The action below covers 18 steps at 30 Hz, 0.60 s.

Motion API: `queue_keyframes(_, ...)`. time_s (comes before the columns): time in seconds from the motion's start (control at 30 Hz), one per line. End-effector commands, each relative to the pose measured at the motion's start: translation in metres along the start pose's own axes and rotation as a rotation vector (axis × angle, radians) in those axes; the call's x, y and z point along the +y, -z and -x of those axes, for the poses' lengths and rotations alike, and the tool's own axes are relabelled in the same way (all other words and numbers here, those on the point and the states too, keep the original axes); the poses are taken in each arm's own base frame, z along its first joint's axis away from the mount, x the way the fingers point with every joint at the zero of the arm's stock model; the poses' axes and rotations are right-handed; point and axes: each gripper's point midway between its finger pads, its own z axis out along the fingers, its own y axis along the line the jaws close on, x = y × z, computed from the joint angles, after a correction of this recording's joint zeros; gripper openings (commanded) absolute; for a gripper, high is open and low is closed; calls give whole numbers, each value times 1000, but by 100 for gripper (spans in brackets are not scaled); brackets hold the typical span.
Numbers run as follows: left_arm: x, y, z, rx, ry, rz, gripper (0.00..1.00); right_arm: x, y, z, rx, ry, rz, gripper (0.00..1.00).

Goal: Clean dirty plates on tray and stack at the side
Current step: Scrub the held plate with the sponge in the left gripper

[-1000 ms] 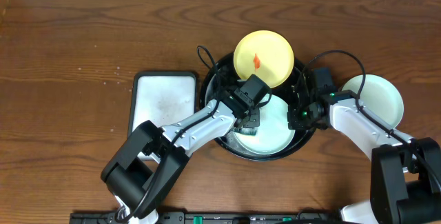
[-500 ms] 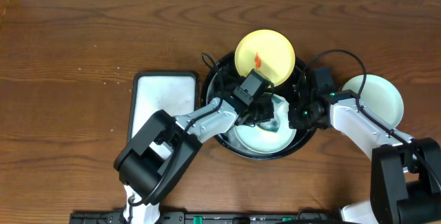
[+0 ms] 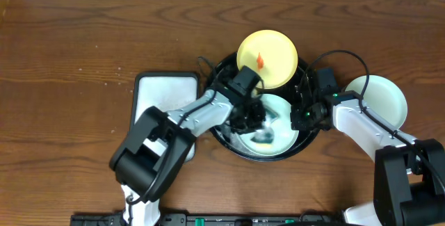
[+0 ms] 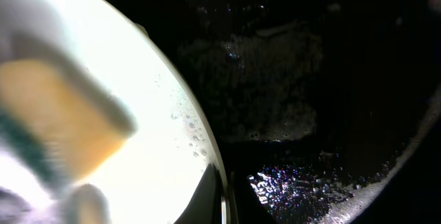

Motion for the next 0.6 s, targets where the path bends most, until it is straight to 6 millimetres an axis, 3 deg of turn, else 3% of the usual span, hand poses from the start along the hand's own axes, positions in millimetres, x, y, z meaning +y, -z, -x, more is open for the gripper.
queue_keyframes(0.0,93,3,25,-149,115,321,7,-18,-10,-12,40,-17,-85,1)
queue_keyframes(0.1,104,24,49,-309,61,424,8,-18,-10,-11,39,-17,-85,1)
queue_keyframes(0.2,97,30,64,-397,-40,455,7,-18,-10,-11,39,-17,-85,1)
queue_keyframes(0.4,70,14,67,-458,-170,424,7,-18,-10,-11,39,-17,-85,1)
queue_keyframes(0.57,42,-19,53,-433,-245,335,8,-18,-10,-12,41,-17,-86,1)
